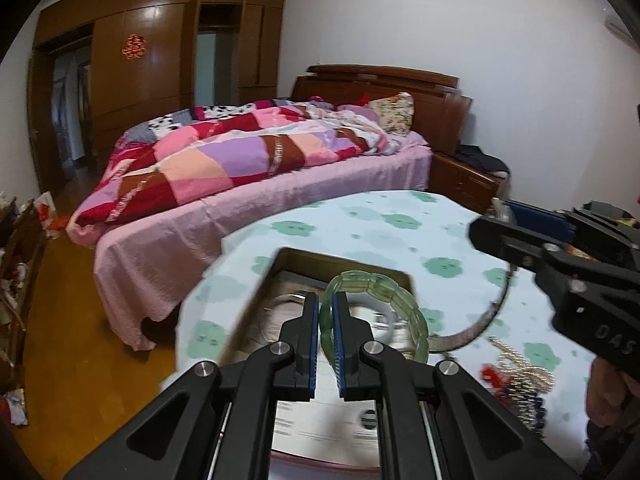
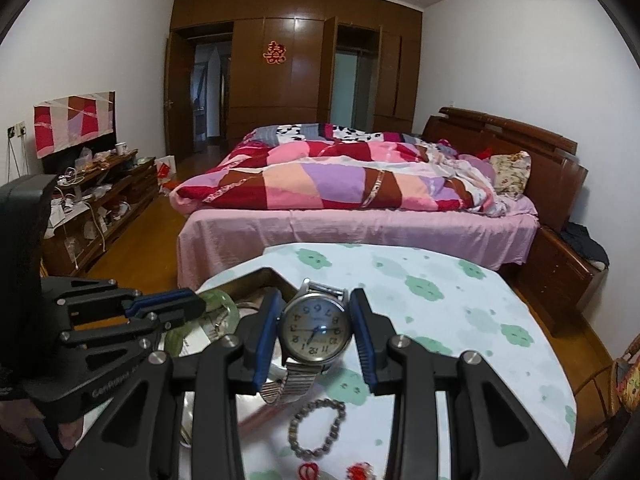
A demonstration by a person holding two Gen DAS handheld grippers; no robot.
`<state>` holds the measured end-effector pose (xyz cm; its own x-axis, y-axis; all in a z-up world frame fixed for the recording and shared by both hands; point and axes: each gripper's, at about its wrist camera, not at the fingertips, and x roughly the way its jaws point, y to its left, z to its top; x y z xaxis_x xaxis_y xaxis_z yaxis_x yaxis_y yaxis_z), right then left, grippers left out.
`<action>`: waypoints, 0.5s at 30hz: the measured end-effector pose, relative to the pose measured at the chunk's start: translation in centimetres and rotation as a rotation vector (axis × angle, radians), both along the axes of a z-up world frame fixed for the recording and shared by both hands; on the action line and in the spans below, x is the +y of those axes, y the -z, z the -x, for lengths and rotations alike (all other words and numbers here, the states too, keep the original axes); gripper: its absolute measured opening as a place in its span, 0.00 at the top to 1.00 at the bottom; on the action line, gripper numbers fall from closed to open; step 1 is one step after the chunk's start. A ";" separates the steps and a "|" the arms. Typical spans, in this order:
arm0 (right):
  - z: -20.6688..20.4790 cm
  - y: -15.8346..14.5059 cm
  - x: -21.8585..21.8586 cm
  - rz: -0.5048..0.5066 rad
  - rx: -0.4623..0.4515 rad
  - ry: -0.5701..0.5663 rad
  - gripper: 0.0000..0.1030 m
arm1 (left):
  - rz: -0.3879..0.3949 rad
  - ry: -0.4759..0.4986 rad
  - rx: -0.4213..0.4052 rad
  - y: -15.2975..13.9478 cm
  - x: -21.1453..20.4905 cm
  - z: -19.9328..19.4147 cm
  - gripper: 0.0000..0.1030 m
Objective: Organize jewelry
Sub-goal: 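Carry the green jade bangle and the wristwatch over the tin with both grippers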
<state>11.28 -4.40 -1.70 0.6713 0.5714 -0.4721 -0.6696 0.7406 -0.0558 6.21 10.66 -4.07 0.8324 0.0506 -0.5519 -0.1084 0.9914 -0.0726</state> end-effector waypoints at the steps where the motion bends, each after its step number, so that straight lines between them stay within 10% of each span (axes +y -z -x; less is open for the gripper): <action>1: -0.1 0.0 0.3 0.001 0.004 -0.007 0.63 | 0.000 -0.010 0.002 0.1 0.4 -0.1 0.94; 15: -0.9 3.8 3.7 0.084 0.112 -0.062 0.63 | -0.018 -0.032 0.097 3.5 1.9 -2.0 0.94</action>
<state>12.23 -0.71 -5.52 0.5763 0.5657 -0.5898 -0.7197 0.6932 -0.0383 8.18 12.54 -7.58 0.7729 0.0870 -0.6286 -0.1456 0.9884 -0.0422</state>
